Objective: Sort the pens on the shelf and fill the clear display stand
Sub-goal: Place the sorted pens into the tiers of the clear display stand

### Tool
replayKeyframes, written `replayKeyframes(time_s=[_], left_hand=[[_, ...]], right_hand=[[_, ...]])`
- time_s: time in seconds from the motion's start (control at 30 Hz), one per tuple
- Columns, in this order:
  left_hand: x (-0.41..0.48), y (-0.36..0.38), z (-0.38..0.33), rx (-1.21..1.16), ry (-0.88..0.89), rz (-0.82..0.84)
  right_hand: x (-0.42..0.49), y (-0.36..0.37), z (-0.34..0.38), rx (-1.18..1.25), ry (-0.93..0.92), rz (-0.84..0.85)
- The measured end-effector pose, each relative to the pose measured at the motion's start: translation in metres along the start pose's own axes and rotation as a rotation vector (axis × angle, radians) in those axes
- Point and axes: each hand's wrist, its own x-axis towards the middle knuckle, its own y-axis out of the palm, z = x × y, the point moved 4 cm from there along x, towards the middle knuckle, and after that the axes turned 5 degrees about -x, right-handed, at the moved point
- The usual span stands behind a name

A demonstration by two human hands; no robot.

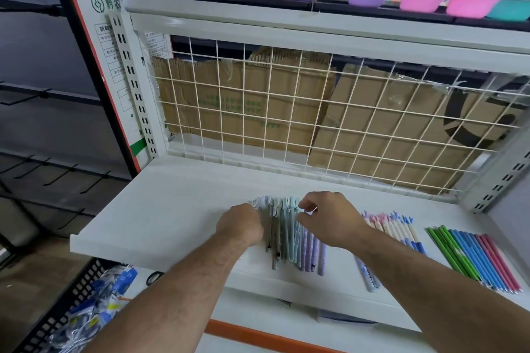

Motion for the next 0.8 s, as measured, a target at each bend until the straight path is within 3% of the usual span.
replayKeyframes(time_s=[0.17,0.3,0.47,0.63,0.8], left_hand=[[-0.004,0.005,-0.001,-0.011,0.020,0.053],[-0.003,-0.010,-0.005,-0.262,0.006,-0.038],[-0.019,-0.016,-0.042,-0.951,0.033,-0.047],[-0.046,-0.003,-0.092,-1.028,0.158,-0.027],[-0.082,0.022,-0.152,-1.282,0.102,0.144]], right_hand=[[-0.016,-0.006,-0.007,0.006,0.019,-0.007],[-0.031,-0.012,-0.017,0.028,0.039,-0.023],[-0.049,-0.023,-0.031,0.041,0.062,-0.042],[-0.072,-0.042,-0.052,0.107,0.103,-0.077],[-0.107,-0.071,-0.087,0.113,0.106,-0.133]])
